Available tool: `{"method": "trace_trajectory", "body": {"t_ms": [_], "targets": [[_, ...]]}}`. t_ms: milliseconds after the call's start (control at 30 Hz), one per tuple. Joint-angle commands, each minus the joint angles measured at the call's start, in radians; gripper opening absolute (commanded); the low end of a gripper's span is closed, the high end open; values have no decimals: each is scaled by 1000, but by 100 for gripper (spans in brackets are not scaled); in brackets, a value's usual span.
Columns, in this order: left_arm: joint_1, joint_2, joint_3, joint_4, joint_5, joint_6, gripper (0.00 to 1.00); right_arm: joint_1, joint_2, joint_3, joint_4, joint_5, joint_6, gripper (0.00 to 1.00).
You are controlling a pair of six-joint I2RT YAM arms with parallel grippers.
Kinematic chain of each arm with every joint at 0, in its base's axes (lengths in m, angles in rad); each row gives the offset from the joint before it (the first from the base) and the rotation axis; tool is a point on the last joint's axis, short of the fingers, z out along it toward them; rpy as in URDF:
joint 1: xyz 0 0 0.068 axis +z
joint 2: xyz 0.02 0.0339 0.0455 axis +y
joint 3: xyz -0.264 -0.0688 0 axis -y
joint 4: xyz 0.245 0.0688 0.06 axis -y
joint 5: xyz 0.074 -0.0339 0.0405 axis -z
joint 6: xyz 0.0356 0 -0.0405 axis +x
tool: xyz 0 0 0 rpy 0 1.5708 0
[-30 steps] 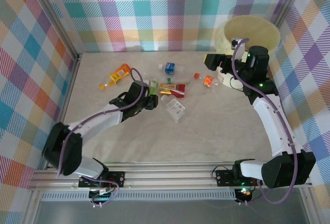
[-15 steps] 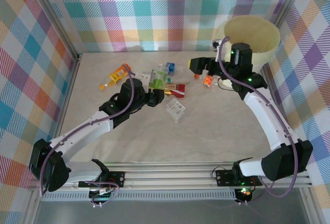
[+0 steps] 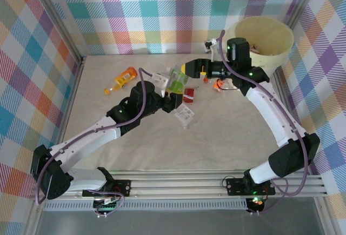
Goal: Put the plastic bottles in the bin
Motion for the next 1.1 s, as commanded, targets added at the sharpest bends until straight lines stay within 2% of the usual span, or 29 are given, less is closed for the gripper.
{"method": "trace_trajectory", "body": {"t_ms": [0,167,233,333,467,667,733,800,833,900,933,1067], "targets": [[-17,17,46,44,1,27,36,16,16,20,17,-125,16,100],[-18,58,74,36,-8,23,35,23,30,11,-13,-137,10,100],[-18,66,75,50,7,24,35,31,42,11,-25,-122,13,97],[-18,72,70,75,30,23,35,34,68,20,-47,-94,34,83],[-19,77,69,78,27,19,35,34,91,32,-66,-106,35,69],[-18,89,75,50,-7,10,38,34,77,41,-84,-42,-8,50],[-18,97,79,35,-19,8,45,35,70,41,-77,-13,-10,45],[-18,108,94,4,-40,7,57,34,58,35,-70,44,-13,41],[-18,117,105,-19,-66,-1,66,34,47,27,-62,97,-14,40],[-19,128,120,-52,-124,-25,93,32,15,-2,-30,205,-21,36],[-18,124,117,-55,-138,-31,100,30,0,-17,-13,263,-29,33],[-15,69,45,25,-146,-51,100,-1,-43,-39,34,413,-62,21]]}}
